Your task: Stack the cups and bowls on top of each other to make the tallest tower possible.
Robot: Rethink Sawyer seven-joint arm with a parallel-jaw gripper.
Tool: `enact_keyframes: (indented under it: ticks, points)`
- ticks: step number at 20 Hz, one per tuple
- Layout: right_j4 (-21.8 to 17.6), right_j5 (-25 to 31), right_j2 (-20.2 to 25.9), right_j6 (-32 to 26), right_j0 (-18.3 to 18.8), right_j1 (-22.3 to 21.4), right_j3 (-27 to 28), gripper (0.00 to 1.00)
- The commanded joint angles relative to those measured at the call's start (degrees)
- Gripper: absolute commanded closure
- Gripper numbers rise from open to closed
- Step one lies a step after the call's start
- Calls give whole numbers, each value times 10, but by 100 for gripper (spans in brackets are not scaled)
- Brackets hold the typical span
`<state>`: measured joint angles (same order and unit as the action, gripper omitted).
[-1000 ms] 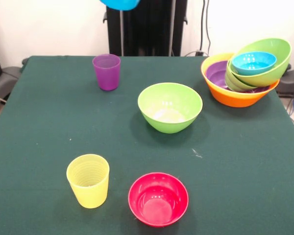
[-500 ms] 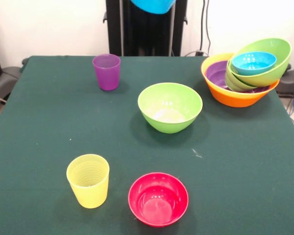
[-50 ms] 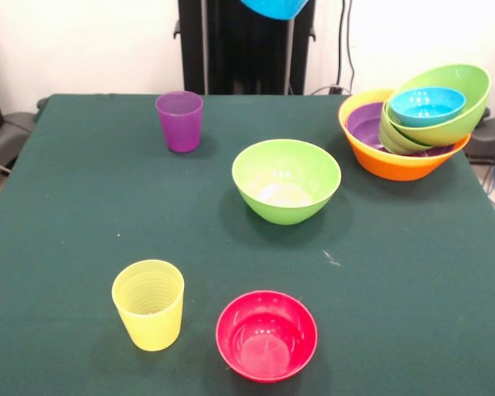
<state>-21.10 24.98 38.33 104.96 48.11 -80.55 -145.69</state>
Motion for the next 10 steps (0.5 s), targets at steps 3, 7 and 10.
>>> enact_keyframes:
  ticks: [3,7,10]
  points:
    - [-77,-49,-95,148,-93,62,12,100]
    - [-124,-50,-176,218,-180,135,83,100]
    - [-141,-34,-221,269,-249,181,146,100]
